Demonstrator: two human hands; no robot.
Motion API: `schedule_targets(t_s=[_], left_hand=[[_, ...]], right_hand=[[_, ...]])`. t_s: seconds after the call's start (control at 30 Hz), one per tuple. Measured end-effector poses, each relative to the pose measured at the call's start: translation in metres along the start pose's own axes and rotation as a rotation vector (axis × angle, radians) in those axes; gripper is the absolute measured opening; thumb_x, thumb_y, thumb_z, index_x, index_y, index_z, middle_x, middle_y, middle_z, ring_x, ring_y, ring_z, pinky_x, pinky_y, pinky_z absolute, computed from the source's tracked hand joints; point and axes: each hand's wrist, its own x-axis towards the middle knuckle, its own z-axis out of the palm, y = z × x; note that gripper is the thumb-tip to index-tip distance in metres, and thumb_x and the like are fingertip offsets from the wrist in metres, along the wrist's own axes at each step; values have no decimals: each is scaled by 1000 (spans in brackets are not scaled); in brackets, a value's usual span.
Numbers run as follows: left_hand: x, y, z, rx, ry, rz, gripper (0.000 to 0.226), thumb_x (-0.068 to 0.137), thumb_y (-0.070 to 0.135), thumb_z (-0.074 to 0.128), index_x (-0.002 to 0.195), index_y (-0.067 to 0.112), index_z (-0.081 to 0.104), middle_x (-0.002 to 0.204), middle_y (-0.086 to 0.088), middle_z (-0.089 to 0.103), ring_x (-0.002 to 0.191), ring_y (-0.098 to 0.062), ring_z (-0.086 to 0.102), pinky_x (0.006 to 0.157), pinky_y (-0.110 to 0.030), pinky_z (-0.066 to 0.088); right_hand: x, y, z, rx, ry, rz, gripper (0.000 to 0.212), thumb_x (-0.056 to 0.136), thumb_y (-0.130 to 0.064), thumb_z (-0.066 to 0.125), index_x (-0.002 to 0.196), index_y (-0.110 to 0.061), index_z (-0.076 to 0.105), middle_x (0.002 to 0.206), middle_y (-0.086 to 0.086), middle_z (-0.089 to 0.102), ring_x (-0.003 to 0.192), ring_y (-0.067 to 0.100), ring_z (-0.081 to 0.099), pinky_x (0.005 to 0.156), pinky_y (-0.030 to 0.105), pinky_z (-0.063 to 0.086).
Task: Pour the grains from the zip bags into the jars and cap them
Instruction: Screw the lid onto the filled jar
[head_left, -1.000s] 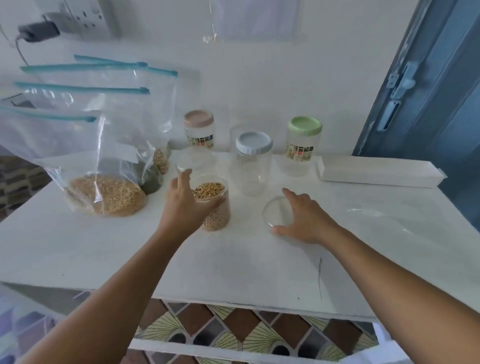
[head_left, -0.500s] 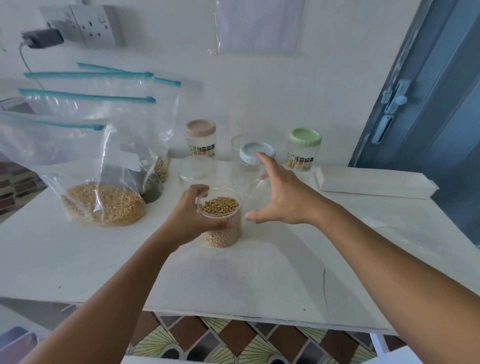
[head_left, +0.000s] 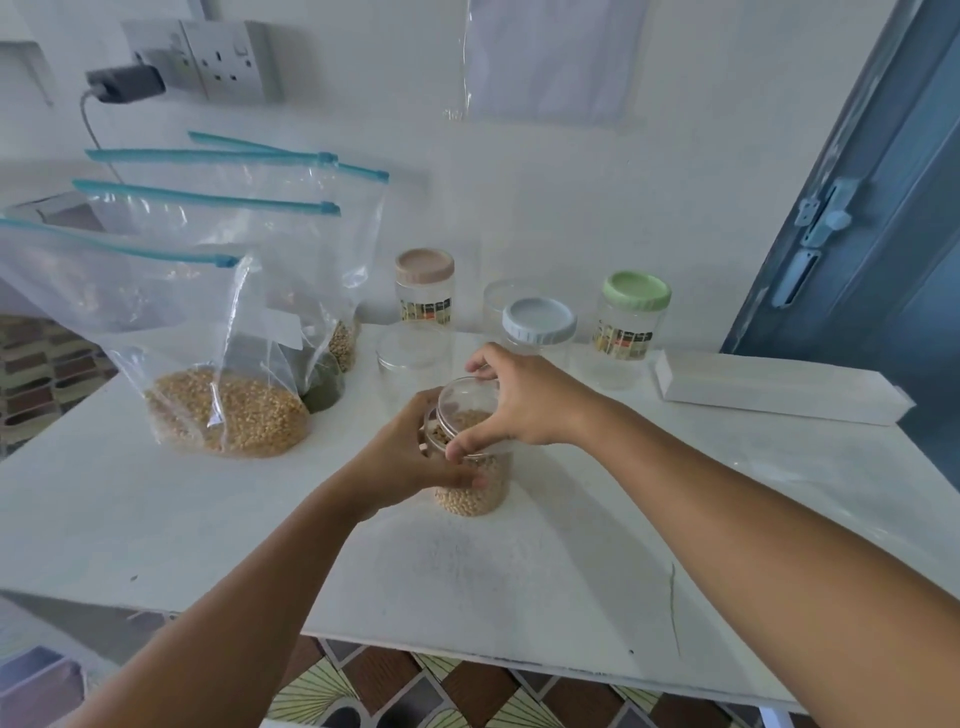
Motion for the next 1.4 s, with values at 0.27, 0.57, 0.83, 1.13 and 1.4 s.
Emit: schedule_targets(t_s=[0.27, 0.57, 0.83, 1.13, 1.4], left_hand=[[5, -5, -2, 52, -36, 17, 102, 59, 26, 103, 143, 39, 47, 132, 11, 65, 123, -11, 63, 103, -37, 57], [5, -8, 4, 17, -18, 17, 100, 62, 24, 101, 143, 40, 46, 130, 9, 65, 120, -15, 65, 95, -40, 61], [5, 4, -1, 32, -98, -10, 117, 63, 16, 100, 154, 41, 30, 134, 5, 59, 123, -18, 61, 101, -41, 58], [7, 7, 1, 10, -106, 3, 115, 61, 11, 101, 150, 39, 34, 130, 2, 65, 118, -17, 67, 99, -41, 59], [6, 8, 4, 21, -115, 49, 109, 65, 3, 97, 149, 34, 34, 129, 3, 64, 114, -7, 68, 92, -32, 61]], right_hand=[[13, -6, 0, -125, -139, -32, 104, 44, -68, 96, 128, -40, 41, 141, -10, 56, 122, 19, 58, 102, 43, 52], [0, -7, -3, -125, -171, -17, 114, 70, -65, 86, 160, -35, 23, 160, -4, 43, 143, 19, 46, 113, 41, 43], [-11, -9, -7, -196, -143, 45, 125, 68, -73, 82, 163, -34, 10, 151, 5, 51, 134, 25, 53, 105, 41, 48], [-13, -2, 5, -245, 53, 81, 121, 58, -88, 76, 151, -24, 32, 132, 2, 60, 118, 21, 60, 94, 42, 54], [-15, 10, 8, 44, 32, 89, 109, 73, -71, 80, 160, -29, 30, 154, -2, 50, 136, 16, 51, 110, 36, 44]])
